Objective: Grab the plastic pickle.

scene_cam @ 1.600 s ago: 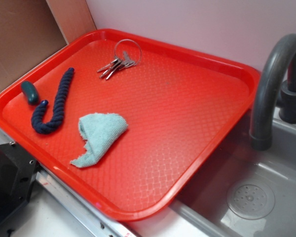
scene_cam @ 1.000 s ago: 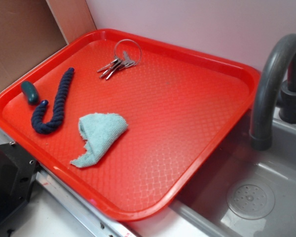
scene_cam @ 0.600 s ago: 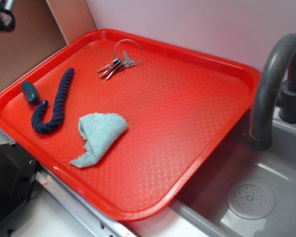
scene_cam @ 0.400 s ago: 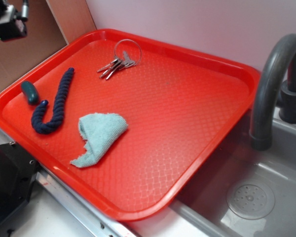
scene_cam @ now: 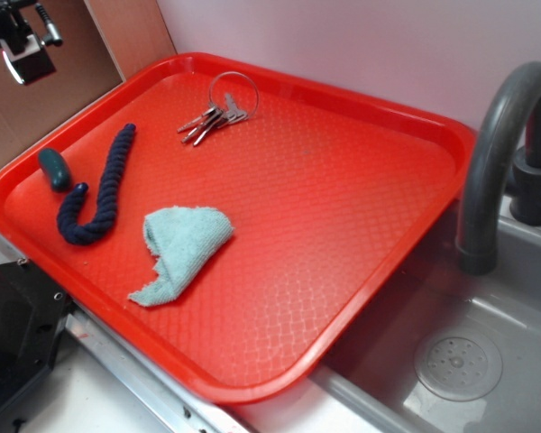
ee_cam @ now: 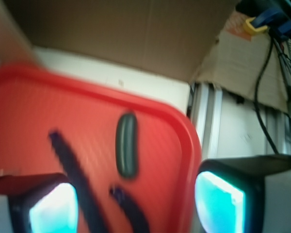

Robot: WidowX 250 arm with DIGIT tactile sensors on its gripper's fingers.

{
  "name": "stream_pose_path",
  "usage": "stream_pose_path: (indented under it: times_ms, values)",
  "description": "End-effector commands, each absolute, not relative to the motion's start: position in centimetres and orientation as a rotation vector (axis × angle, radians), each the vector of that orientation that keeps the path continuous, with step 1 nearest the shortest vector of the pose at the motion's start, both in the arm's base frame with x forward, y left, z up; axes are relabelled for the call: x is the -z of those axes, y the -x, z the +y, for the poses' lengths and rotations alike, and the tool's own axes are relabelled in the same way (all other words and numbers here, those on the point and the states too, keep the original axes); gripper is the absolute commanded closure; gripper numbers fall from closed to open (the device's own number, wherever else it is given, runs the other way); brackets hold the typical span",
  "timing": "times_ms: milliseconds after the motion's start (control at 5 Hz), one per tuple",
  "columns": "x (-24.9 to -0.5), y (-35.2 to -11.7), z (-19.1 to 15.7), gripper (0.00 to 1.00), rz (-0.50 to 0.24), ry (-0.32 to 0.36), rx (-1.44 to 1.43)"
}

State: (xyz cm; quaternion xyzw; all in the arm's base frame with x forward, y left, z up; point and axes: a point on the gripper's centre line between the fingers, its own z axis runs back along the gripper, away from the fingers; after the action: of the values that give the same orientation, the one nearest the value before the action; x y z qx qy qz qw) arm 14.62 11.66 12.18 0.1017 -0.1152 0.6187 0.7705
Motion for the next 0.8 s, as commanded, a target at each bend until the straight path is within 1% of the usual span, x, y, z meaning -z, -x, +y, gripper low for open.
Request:
stream_pose_path:
  times_ms: [0, 200, 400, 600]
  values:
    - [-9.2, -15.4, 14.1, 0.0, -0.339, -0.323, -1.288]
    - [-7.2, -15.6, 14.1, 0.0, -0.292, -0.225, -1.228]
    - [-5.4, -15.4, 14.2, 0.0, -0.307, -0.24, -1.235]
    - [-3.6, -15.4, 14.1, 0.0, -0.296, -0.245, -1.204]
